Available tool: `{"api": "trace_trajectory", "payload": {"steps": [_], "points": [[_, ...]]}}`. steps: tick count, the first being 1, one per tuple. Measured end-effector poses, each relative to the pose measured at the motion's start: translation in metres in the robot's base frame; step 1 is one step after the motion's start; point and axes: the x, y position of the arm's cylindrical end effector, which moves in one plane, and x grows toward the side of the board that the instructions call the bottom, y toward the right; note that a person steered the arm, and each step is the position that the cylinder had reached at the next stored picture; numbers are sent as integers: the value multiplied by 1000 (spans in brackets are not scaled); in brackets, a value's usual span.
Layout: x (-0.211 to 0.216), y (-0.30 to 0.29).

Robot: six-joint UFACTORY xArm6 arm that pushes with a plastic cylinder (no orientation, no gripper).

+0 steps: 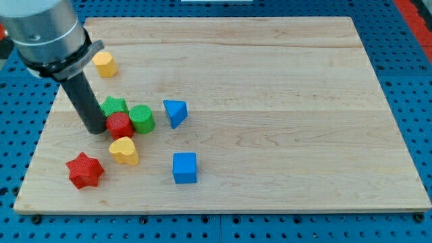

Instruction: Push the green star above the red circle

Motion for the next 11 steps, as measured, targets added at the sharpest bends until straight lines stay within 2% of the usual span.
{"api": "trace_trajectory", "payload": {"steps": [2,3,4,5,6,7,8,10,11], "points": [[13,-16],[-6,30],[-43,61],[-88,60],[-85,62],[-73,95],[-89,97],[-110,40],[-97,60]]}}
